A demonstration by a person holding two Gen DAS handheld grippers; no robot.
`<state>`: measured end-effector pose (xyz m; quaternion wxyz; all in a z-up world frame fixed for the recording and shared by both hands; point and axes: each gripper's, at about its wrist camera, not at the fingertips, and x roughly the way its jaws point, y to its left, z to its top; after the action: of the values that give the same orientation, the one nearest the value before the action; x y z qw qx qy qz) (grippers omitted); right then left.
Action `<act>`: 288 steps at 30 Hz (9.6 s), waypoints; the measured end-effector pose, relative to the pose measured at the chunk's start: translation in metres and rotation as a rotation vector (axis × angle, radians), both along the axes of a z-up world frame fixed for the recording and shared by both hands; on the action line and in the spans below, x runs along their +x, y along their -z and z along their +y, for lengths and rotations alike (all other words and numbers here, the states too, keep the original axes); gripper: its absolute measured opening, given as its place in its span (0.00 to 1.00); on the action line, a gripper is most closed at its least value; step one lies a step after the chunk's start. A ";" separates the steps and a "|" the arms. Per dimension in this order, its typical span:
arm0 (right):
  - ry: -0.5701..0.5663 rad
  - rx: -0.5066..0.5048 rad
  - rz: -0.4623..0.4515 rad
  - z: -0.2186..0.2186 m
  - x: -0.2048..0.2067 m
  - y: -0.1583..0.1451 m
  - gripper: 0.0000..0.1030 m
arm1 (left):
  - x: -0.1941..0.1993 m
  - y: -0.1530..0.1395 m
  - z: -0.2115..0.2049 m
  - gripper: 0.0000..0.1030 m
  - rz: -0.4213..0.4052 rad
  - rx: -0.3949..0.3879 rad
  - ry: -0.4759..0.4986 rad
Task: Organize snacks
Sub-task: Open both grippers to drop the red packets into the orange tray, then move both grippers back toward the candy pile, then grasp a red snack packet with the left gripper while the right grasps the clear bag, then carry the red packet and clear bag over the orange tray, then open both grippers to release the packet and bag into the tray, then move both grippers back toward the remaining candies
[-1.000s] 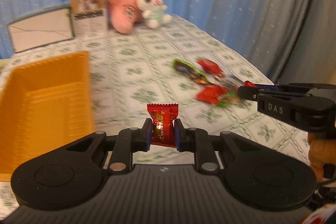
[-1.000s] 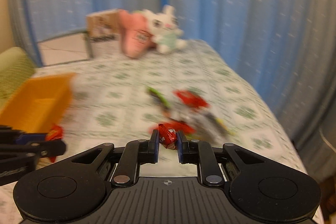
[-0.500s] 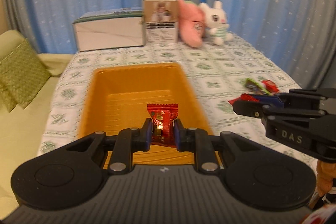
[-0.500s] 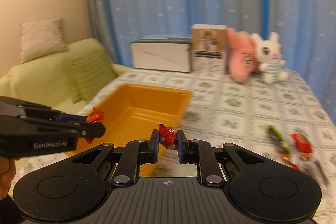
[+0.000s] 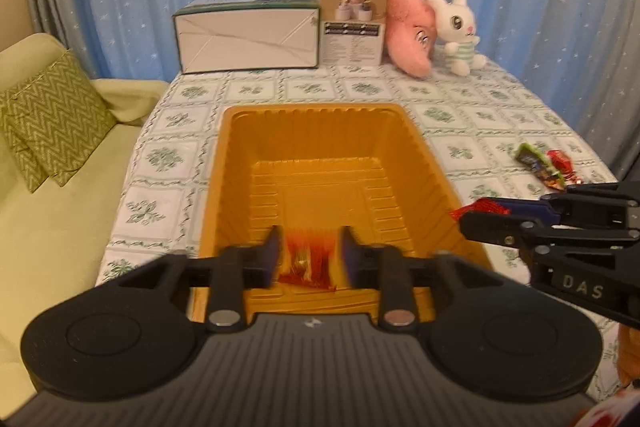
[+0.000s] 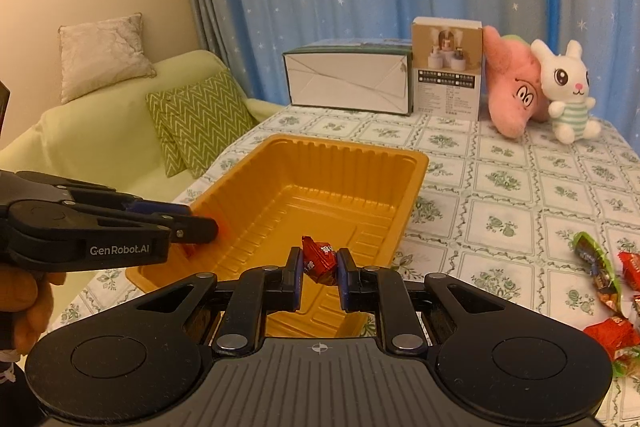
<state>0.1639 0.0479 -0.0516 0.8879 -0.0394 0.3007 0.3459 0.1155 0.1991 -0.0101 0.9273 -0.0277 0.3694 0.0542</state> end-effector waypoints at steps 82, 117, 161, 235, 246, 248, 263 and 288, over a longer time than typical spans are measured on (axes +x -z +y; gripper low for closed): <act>0.569 0.018 0.030 -0.288 -0.012 0.014 0.73 | 0.052 0.012 -0.230 0.87 -0.020 -0.074 0.338; 0.405 -0.149 0.113 -0.267 0.074 0.047 0.36 | 0.130 0.068 -0.249 0.80 0.067 -0.083 0.437; 0.607 0.049 0.126 -0.269 -0.007 0.018 0.36 | 0.045 0.057 -0.233 0.23 0.087 -0.091 0.338; 0.137 -0.013 0.103 0.019 0.020 -0.002 0.36 | 0.006 0.016 0.029 0.33 -0.022 -0.055 -0.088; 0.141 -0.006 0.123 0.022 0.026 0.004 0.36 | 0.003 0.019 0.032 0.34 -0.042 -0.037 -0.099; 0.141 -0.003 0.126 0.023 0.026 0.005 0.36 | 0.002 0.020 0.032 0.34 -0.044 -0.045 -0.098; 0.225 0.125 0.117 -0.014 0.023 -0.006 0.62 | -0.001 0.021 0.027 0.46 -0.055 -0.057 -0.086; 0.641 0.085 0.053 -0.245 -0.063 -0.014 0.63 | -0.018 -0.018 -0.121 0.71 -0.102 -0.075 0.139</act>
<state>0.1006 -0.1967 -0.0376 0.9443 0.1037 0.3060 0.0617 0.0973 0.0784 0.0076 0.9447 -0.0393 0.3244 -0.0256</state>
